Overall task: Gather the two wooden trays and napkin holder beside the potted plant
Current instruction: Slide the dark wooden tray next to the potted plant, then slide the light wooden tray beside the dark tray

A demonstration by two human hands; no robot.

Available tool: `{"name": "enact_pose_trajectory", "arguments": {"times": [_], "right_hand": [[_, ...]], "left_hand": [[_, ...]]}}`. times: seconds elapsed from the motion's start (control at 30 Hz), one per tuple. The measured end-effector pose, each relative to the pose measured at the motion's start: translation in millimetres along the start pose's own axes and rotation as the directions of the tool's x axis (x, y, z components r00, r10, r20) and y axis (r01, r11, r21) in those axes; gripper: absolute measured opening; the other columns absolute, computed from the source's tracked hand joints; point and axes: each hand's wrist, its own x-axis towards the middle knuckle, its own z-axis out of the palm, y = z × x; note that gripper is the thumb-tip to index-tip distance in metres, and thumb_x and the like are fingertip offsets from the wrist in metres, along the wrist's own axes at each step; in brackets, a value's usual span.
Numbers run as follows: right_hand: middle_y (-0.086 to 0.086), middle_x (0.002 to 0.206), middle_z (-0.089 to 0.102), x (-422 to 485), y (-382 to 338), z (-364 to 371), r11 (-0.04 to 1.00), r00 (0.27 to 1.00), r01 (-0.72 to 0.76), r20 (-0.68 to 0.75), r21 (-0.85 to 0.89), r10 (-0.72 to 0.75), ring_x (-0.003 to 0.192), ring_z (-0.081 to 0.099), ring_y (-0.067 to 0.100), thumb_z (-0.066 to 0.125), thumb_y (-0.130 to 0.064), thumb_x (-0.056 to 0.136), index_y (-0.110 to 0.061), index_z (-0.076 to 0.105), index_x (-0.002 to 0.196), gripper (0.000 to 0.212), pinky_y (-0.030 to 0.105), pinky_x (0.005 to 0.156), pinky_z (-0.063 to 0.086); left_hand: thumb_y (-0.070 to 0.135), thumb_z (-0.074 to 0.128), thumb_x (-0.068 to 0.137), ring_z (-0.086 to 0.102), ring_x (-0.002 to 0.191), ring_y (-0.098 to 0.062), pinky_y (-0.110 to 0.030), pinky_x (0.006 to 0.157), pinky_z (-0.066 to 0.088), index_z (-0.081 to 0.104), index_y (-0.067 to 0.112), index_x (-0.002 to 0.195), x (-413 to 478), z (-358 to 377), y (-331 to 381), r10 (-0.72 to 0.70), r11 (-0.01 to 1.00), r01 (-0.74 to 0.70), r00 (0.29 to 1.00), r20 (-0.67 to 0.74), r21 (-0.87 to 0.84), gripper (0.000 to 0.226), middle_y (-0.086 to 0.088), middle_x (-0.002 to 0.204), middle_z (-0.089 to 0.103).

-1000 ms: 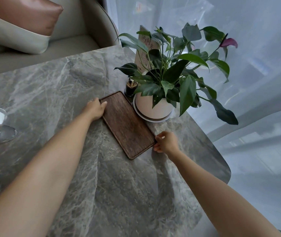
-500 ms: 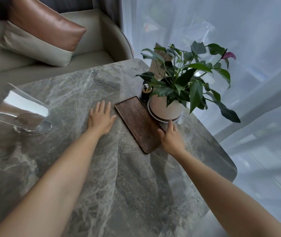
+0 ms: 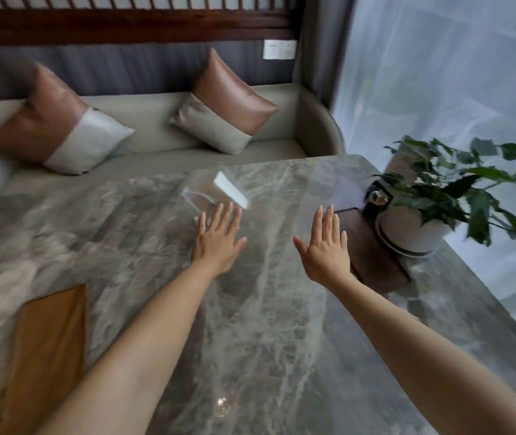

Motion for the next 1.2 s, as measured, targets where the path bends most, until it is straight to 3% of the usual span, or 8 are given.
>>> {"name": "enact_pose_trajectory", "arguments": {"times": [0.33,0.53,0.8,0.93,1.1,1.2], "right_hand": [[0.007,0.153,-0.027,-33,-182,58,0.962,0.957,0.271,0.119,-0.032,-0.266,0.142,-0.022,0.023,0.018,-0.051,0.094,-0.015,-0.025,0.14,0.072,0.041,0.117,-0.006],[0.01,0.155,-0.021,-66,-255,103,0.94,0.92,0.34,0.212,-0.016,-0.329,0.144,-0.016,0.026,0.022,-0.05,0.094,-0.014,-0.02,0.142,0.074,0.042,0.118,-0.002],[0.013,0.157,0.003,-132,-290,158,0.967,0.892,0.242,0.374,0.081,-0.255,0.144,0.005,0.03,0.025,-0.049,0.094,-0.013,-0.01,0.145,0.071,0.044,0.115,0.017],[0.013,0.151,0.022,-154,-286,174,0.98,0.869,0.188,0.455,0.063,-0.196,0.137,0.023,0.033,0.025,-0.048,0.095,-0.018,-0.003,0.146,0.066,0.046,0.105,0.033],[0.016,0.118,0.059,-171,-280,187,0.996,0.815,-0.053,0.579,0.065,0.006,0.104,0.057,0.035,0.038,-0.039,0.093,-0.014,0.029,0.132,0.047,0.042,0.081,0.048],[0.015,0.112,0.061,-179,-279,195,0.956,0.762,-0.252,0.639,0.148,0.102,0.095,0.063,0.033,0.045,-0.034,0.09,-0.014,0.037,0.127,0.042,0.043,0.083,0.053]], "left_hand": [[0.048,0.021,0.095,-0.009,0.146,-0.015,-0.044,0.118,-0.005,-0.005,0.023,0.148,-117,-19,-185,-0.328,0.944,0.328,0.945,-0.018,0.027,0.063,0.002,0.159,-0.007],[0.049,0.017,0.096,-0.007,0.147,-0.017,-0.045,0.118,-0.002,-0.006,0.022,0.148,-175,-6,-262,-0.462,0.887,0.462,0.885,0.052,0.019,0.063,0.001,0.159,-0.006],[0.049,0.017,0.095,0.003,0.147,-0.02,-0.045,0.118,0.006,-0.001,0.024,0.148,-207,24,-314,-0.512,0.858,0.511,0.843,0.164,0.056,0.061,-0.002,0.159,0.009],[0.047,0.02,0.096,0.016,0.143,-0.025,-0.044,0.114,0.019,0.006,0.02,0.148,-200,32,-325,-0.506,0.861,0.504,0.835,0.215,0.071,0.061,-0.008,0.156,0.022],[0.046,0.021,0.096,0.033,0.132,-0.031,-0.044,0.106,0.027,0.016,0.018,0.146,-185,42,-330,-0.493,0.867,0.493,0.829,0.264,0.069,0.058,-0.016,0.143,0.042],[0.047,0.019,0.096,0.036,0.13,-0.032,-0.045,0.105,0.027,0.019,0.019,0.146,-175,48,-331,-0.504,0.861,0.501,0.815,0.284,0.089,0.057,-0.017,0.141,0.044]]}}
